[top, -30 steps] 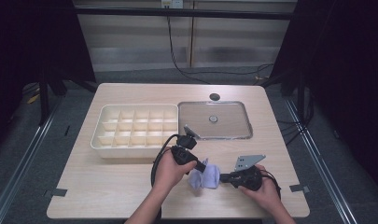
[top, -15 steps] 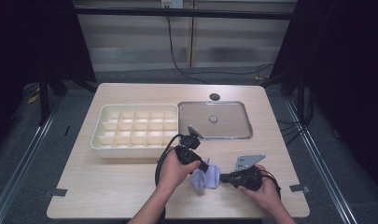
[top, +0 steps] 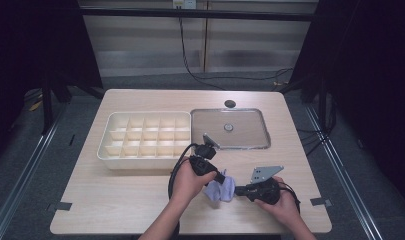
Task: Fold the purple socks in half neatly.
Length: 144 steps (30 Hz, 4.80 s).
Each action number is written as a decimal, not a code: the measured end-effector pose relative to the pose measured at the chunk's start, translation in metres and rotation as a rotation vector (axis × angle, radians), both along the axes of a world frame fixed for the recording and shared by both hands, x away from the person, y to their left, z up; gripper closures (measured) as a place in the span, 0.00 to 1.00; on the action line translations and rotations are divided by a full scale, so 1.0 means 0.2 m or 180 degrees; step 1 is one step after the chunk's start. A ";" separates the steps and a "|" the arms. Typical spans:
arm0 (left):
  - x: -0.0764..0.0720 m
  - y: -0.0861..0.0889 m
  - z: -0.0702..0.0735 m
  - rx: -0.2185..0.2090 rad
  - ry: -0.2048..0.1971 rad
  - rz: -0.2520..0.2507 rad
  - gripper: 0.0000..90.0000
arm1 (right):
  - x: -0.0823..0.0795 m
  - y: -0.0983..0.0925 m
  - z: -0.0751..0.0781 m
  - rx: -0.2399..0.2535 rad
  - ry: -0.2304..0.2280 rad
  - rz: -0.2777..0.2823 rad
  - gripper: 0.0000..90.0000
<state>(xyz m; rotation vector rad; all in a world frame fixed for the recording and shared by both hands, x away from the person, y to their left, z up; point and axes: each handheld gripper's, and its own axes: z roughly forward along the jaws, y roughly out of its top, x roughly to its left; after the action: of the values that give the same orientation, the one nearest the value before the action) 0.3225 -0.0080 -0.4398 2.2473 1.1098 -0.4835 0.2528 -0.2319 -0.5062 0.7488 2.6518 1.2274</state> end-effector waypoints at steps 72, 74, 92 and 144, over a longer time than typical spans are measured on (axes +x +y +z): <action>-0.03 -0.11 -0.05 0.0113 -0.0144 -0.0165 0.85 | 0.00 0.01 0.00 0.0014 0.0018 0.0005 0.96; -0.03 -0.10 -0.04 0.0124 -0.0151 -0.0201 0.85 | 0.00 0.01 0.00 0.0013 0.0019 0.0006 0.96; -0.01 -0.04 0.00 0.0058 -0.0196 -0.0112 0.83 | 0.00 0.01 0.00 0.0015 0.0014 0.0007 0.96; -0.11 -0.06 -0.14 0.0389 -0.0255 -0.0317 0.89 | -0.01 -0.01 0.00 0.0001 0.0028 -0.0034 0.96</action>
<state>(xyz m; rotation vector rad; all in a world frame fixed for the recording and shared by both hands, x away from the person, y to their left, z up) 0.3009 -0.0194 -0.4672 2.4150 1.0150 -0.3709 0.2516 -0.2332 -0.5057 0.7693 2.6513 1.2249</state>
